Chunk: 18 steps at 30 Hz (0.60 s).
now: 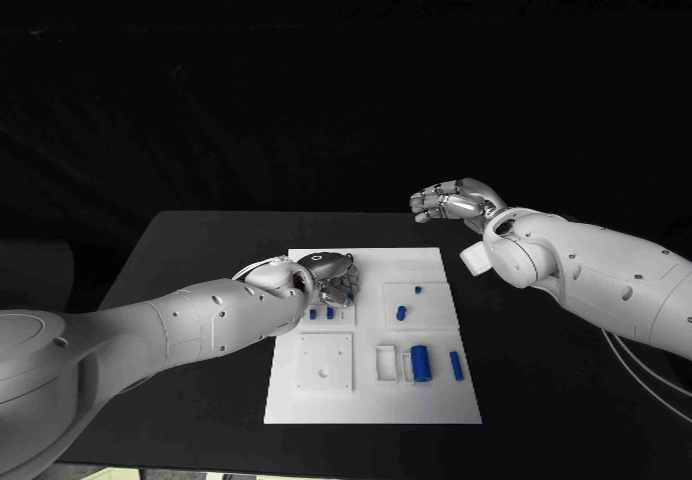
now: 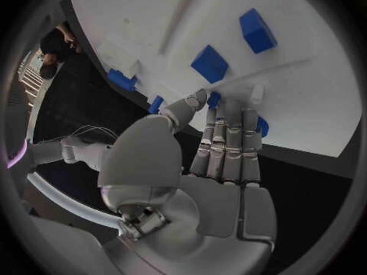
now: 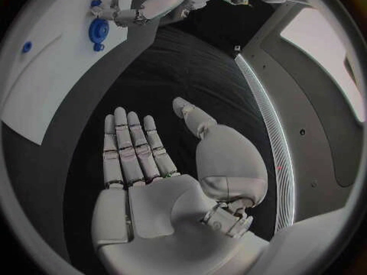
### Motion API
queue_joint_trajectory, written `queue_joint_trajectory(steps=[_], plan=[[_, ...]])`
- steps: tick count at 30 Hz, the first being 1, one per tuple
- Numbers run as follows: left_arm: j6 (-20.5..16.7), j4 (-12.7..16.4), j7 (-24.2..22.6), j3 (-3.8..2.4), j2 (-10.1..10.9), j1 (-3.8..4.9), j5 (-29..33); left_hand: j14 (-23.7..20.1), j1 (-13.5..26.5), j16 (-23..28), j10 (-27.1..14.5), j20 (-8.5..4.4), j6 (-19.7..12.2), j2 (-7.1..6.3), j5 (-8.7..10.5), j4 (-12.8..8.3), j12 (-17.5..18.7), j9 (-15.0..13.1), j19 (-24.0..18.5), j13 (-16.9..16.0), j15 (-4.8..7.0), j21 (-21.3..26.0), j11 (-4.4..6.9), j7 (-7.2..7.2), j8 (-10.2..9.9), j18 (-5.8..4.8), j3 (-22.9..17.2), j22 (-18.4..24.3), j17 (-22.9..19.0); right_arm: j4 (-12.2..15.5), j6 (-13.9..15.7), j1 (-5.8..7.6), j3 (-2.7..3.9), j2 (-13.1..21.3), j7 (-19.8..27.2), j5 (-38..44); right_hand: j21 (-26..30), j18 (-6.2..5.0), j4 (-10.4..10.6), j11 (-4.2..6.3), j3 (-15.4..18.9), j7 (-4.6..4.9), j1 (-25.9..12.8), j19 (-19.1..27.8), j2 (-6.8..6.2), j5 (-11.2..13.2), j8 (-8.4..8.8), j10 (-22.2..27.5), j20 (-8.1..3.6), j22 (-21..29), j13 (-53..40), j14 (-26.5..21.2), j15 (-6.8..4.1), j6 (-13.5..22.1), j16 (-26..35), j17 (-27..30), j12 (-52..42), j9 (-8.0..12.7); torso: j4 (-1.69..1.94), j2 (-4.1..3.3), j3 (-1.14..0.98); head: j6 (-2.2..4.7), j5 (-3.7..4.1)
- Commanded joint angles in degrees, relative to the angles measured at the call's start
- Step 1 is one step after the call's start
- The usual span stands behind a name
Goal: Assemble the parts on the task board
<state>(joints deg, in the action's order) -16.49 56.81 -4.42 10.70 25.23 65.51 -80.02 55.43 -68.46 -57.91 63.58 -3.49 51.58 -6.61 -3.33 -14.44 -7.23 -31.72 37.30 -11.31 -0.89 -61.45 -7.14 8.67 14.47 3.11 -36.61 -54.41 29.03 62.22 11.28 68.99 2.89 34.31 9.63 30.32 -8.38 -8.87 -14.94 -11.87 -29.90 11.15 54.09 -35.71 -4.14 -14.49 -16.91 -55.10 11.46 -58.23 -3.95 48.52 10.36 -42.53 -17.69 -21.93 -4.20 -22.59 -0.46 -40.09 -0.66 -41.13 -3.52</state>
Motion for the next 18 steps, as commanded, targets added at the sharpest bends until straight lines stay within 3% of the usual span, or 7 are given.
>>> queue_joint_trajectory(steps=[1,3,18], plan=[[1.76,-0.39,1.35,0.21,0.02,-0.40,-0.52,0.37,0.01,-0.33,0.67,-1.26,0.39,0.74,-1.08,-0.10,0.27,0.17,0.46,0.13,0.09,-0.24,0.15,-0.09,0.06,0.78,-0.66,-0.10,0.10,0.10,-1.40,-0.02,0.02,-0.06,0.74,-0.13,0.39,-0.92,-0.10,-0.22,0.29,1.56,-0.55,-0.06,-0.18,-0.19,0.13,0.05,0.32,0.07,0.08,-0.29,0.21,0.45,0.20,0.06,0.24,0.10,0.00,0.02,0.01,-0.09,-0.02],[1.83,-0.39,1.36,0.21,-0.01,-0.40,-0.52,0.54,0.01,-0.45,1.04,-1.33,0.61,1.06,-3.20,-0.26,0.45,0.41,0.62,0.39,0.14,-0.38,0.22,-0.14,0.15,0.77,-0.94,-0.16,0.16,0.11,-1.44,-0.02,0.02,-0.07,0.73,-0.08,0.40,-0.92,-0.10,-0.23,0.31,1.57,-0.56,-0.05,-0.18,-0.19,0.13,0.05,0.33,0.07,0.08,-0.29,0.22,0.46,0.21,0.07,0.25,0.10,0.00,0.03,0.01,-0.08,-0.03],[2.12,-1.69,0.76,0.22,-0.23,-0.40,-3.06,0.51,-0.47,-0.45,1.52,-1.40,1.02,0.69,-4.15,-1.45,0.86,0.79,0.62,0.88,0.18,-0.48,0.26,-0.28,0.36,0.75,-1.13,-0.21,0.17,0.11,-1.98,-0.02,0.02,-0.13,1.00,1.20,0.53,-0.92,-0.15,-0.23,0.42,1.56,-0.56,0.02,-0.13,-0.23,0.09,0.04,0.36,0.06,0.07,-0.35,0.31,0.43,0.29,0.13,0.29,0.10,-0.02,0.05,-0.04,-0.20,0.06]])
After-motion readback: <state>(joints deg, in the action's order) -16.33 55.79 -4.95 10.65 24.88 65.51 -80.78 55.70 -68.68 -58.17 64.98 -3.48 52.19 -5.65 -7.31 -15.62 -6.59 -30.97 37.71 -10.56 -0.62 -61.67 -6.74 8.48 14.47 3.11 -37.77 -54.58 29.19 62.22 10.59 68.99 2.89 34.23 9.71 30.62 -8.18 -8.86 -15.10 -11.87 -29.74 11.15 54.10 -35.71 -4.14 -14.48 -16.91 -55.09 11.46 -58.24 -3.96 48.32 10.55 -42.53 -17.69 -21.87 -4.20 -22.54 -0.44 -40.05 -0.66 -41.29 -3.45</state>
